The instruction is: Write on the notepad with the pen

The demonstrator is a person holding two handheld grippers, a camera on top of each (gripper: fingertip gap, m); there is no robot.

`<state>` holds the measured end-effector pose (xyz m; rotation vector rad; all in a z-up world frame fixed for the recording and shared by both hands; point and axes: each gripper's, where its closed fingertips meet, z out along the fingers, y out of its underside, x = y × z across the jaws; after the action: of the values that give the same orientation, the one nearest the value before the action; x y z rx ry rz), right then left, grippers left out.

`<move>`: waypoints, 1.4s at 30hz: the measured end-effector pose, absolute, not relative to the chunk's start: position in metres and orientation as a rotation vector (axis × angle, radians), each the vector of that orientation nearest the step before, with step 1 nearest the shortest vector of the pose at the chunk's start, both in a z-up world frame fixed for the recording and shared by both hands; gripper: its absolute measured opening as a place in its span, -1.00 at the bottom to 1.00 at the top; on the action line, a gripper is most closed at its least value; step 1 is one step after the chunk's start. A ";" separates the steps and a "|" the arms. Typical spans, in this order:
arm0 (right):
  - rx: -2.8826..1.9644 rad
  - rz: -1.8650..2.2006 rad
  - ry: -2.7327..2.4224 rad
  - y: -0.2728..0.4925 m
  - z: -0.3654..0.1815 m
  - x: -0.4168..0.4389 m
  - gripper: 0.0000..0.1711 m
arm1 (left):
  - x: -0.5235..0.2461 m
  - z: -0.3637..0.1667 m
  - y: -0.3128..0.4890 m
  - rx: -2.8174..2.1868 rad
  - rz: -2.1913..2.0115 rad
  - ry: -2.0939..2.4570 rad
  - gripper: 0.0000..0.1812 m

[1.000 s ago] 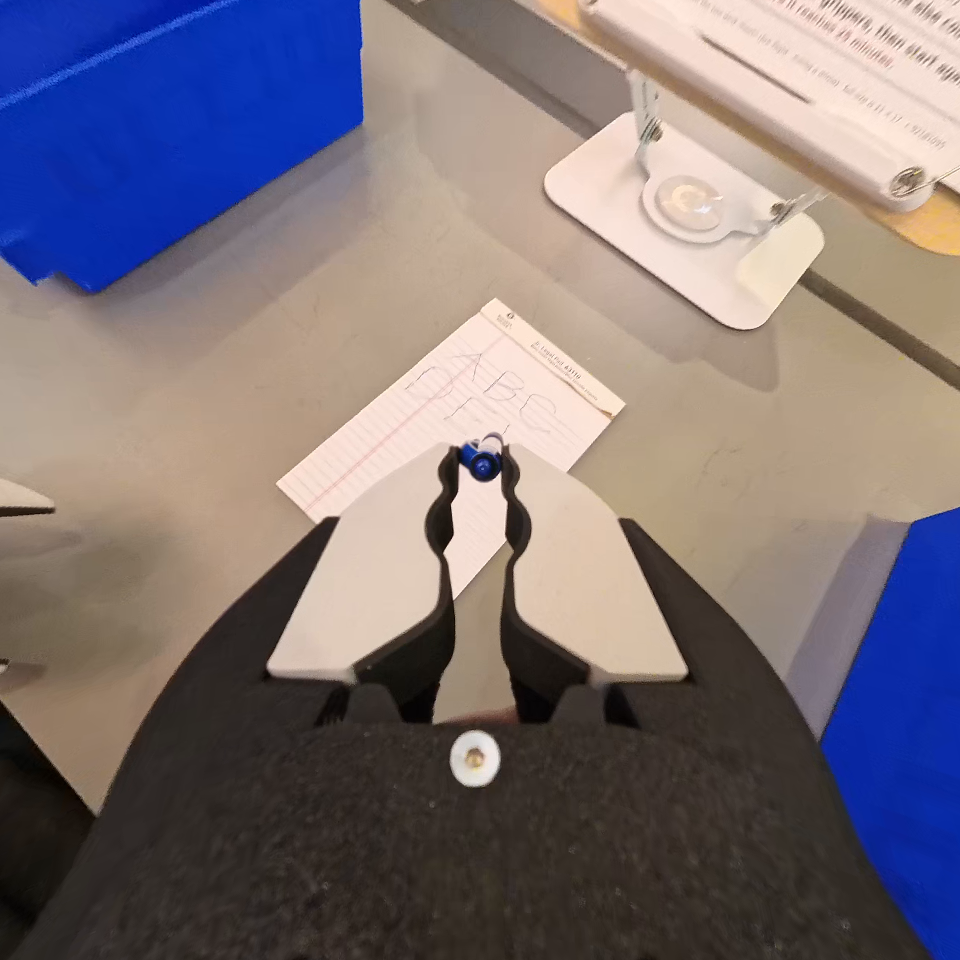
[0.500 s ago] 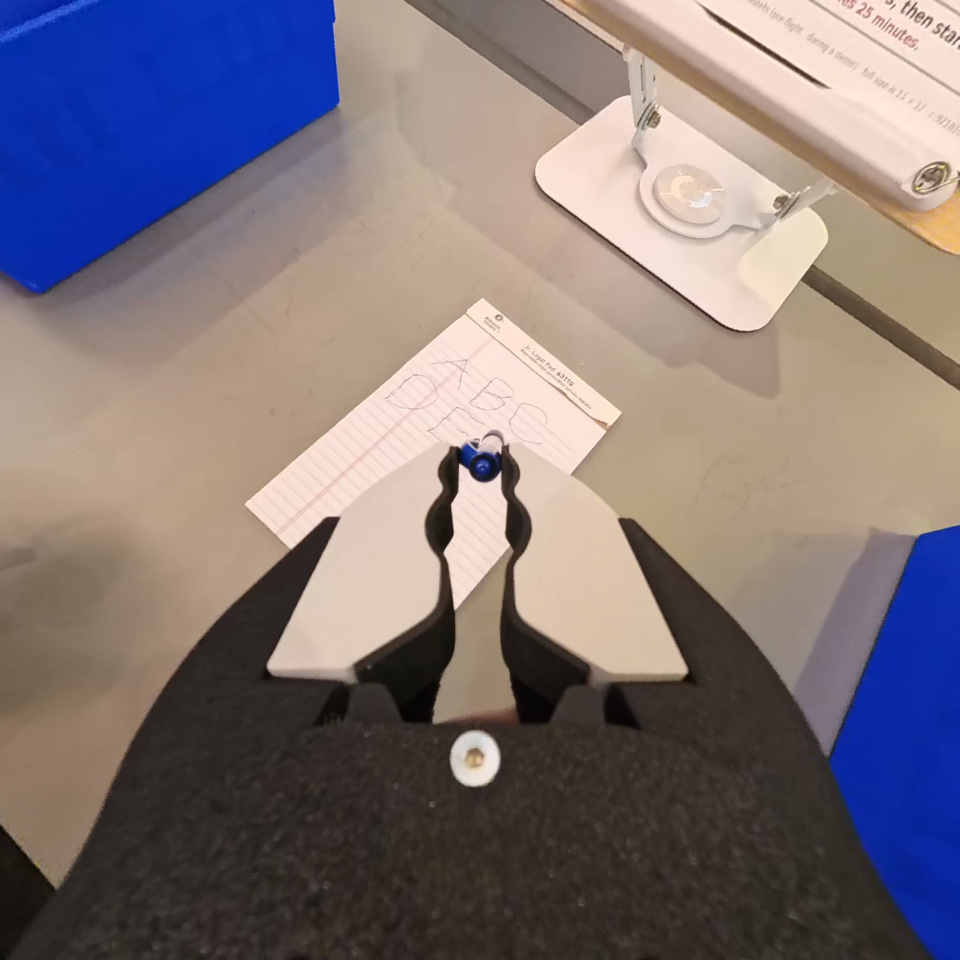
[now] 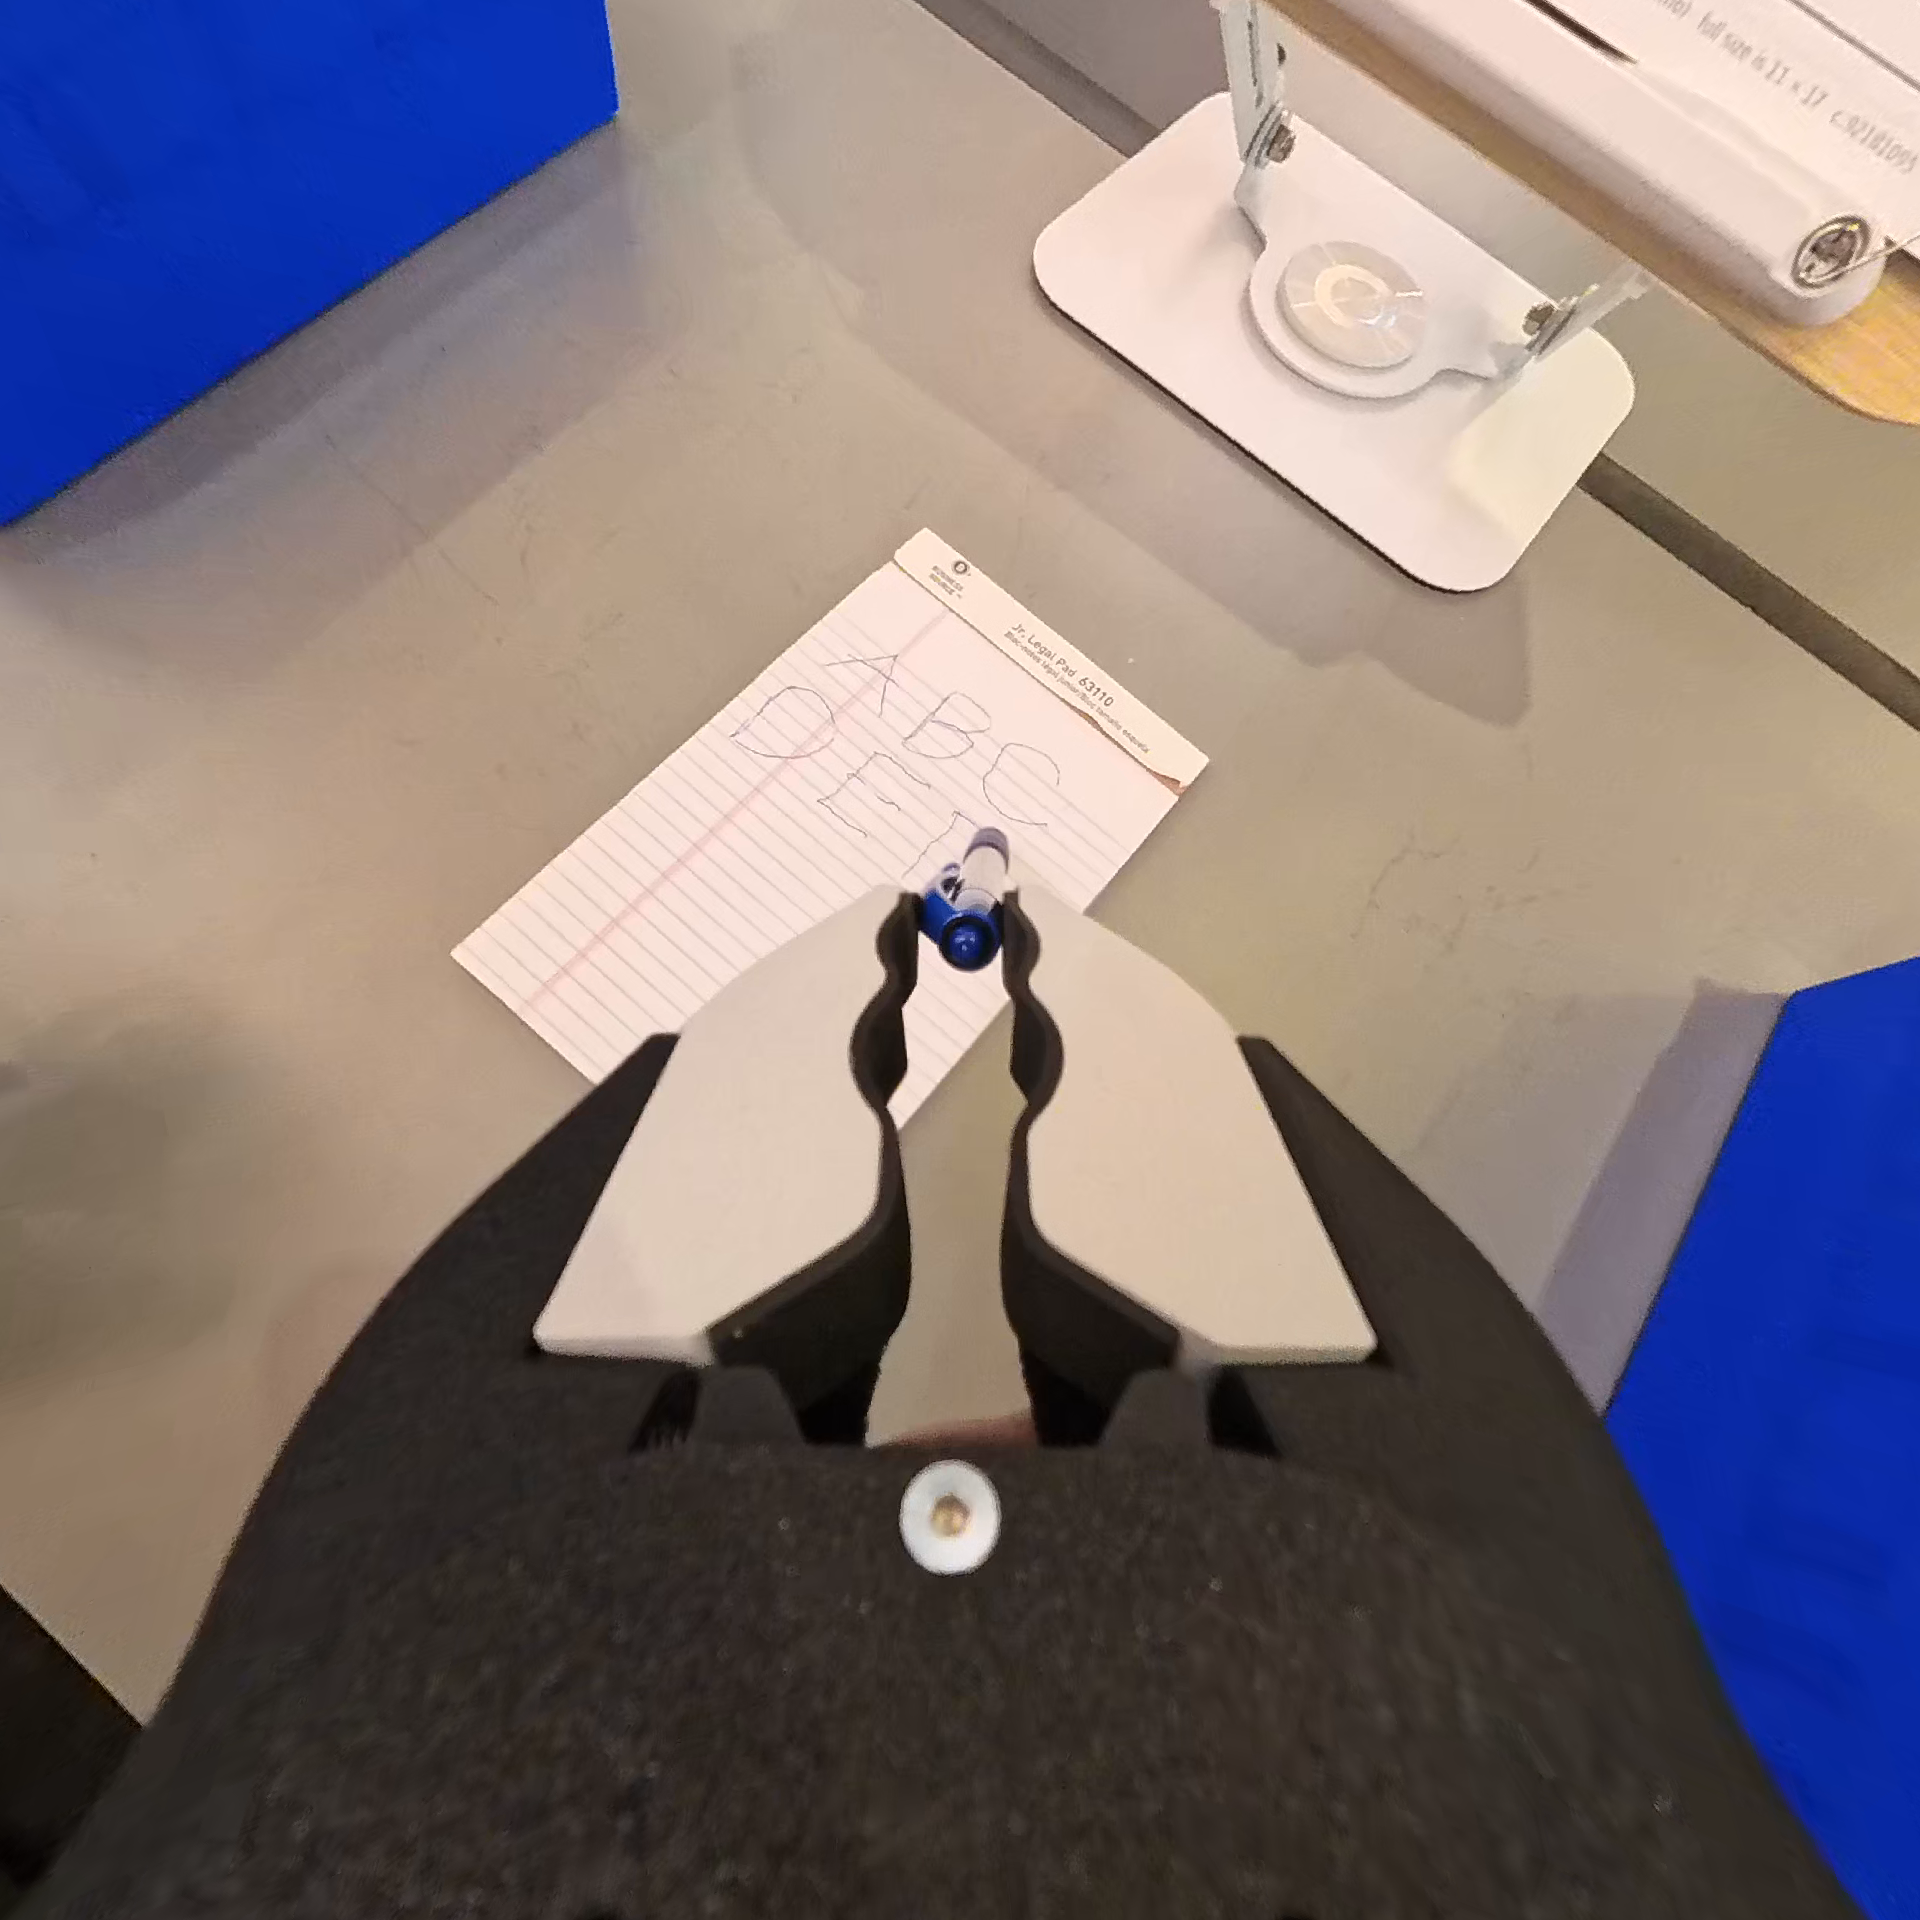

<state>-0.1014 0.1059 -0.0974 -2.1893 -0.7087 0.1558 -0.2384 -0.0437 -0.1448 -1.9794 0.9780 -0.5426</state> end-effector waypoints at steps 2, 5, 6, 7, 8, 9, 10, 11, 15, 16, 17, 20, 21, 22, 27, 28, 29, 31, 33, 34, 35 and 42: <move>-2.197 0.156 -0.703 0.105 -0.098 -0.098 -0.82 | -0.238 -0.145 -0.044 -1.979 -0.542 0.981 -0.32; -2.204 0.149 -0.693 0.104 -0.098 -0.092 -0.82 | -0.237 -0.146 -0.045 -1.980 -0.542 0.984 -0.32; -2.206 0.148 -0.691 0.104 -0.099 -0.090 -0.82 | -0.237 -0.146 -0.045 -1.980 -0.541 0.985 -0.32; -2.204 0.151 -0.690 0.104 -0.099 -0.089 -0.82 | -0.237 -0.146 -0.045 -1.980 -0.541 0.986 -0.32; -2.200 0.155 -0.686 0.104 -0.098 -0.089 -0.82 | -0.237 -0.146 -0.045 -1.981 -0.540 0.987 -0.32; -2.193 0.155 -0.686 0.104 -0.098 -0.089 -0.82 | -0.237 -0.146 -0.045 -1.981 -0.539 0.987 -0.32; -2.184 0.153 -0.689 0.104 -0.096 -0.090 -0.82 | -0.237 -0.146 -0.045 -1.980 -0.539 0.987 -0.32; -2.169 0.152 -0.683 0.104 -0.093 -0.091 -0.82 | -0.236 -0.146 -0.045 -1.981 -0.538 0.988 -0.32; -2.156 0.188 -0.704 0.098 -0.087 -0.101 -0.82 | -0.237 -0.146 -0.045 -1.980 -0.535 0.985 -0.32; -2.165 0.193 -0.716 0.097 -0.088 -0.104 -0.82 | -0.237 -0.146 -0.045 -1.980 -0.535 0.984 -0.32; -2.170 0.194 -0.726 0.096 -0.090 -0.106 -0.82 | -0.237 -0.146 -0.045 -1.980 -0.535 0.985 -0.32; -2.178 0.201 -0.737 0.095 -0.093 -0.110 -0.82 | -0.237 -0.146 -0.045 -1.979 -0.531 0.989 -0.32; -2.176 0.204 -0.736 0.095 -0.093 -0.111 -0.82 | -0.237 -0.146 -0.045 -1.978 -0.531 0.990 -0.32; -2.178 0.202 -0.734 0.095 -0.094 -0.111 -0.82 | -0.237 -0.146 -0.045 -1.978 -0.532 0.990 -0.32; -2.183 0.204 -0.732 0.096 -0.097 -0.112 -0.82 | -0.238 -0.146 -0.045 -1.978 -0.534 0.987 -0.32; -2.189 0.204 -0.730 0.096 -0.098 -0.111 -0.82 | -0.237 -0.146 -0.045 -1.979 -0.533 0.988 -0.32; -2.190 0.206 -0.732 0.096 -0.098 -0.111 -0.82 | -0.237 -0.146 -0.045 -1.978 -0.533 0.989 -0.32; -2.193 0.199 -0.738 0.096 -0.098 -0.110 -0.82 | -0.237 -0.146 -0.045 -1.978 -0.533 0.990 -0.32; -2.196 0.197 -0.741 0.095 -0.098 -0.110 -0.82 | -0.237 -0.146 -0.045 -1.978 -0.533 0.990 -0.32; -2.198 0.195 -0.740 0.095 -0.099 -0.109 -0.83 | -0.237 -0.146 -0.045 -1.979 -0.534 0.989 -0.32; -2.200 0.197 -0.740 0.095 -0.099 -0.109 -0.82 | -0.237 -0.146 -0.045 -1.979 -0.535 0.990 -0.32; -2.215 0.170 -0.743 0.093 -0.101 -0.102 -0.83 | -0.236 -0.146 -0.045 -1.978 -0.532 0.993 -0.32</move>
<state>-0.1024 0.0929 -0.1008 -2.2147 -0.7428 0.1697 -0.2364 -0.0452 -0.1462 -1.9777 0.9930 -0.5319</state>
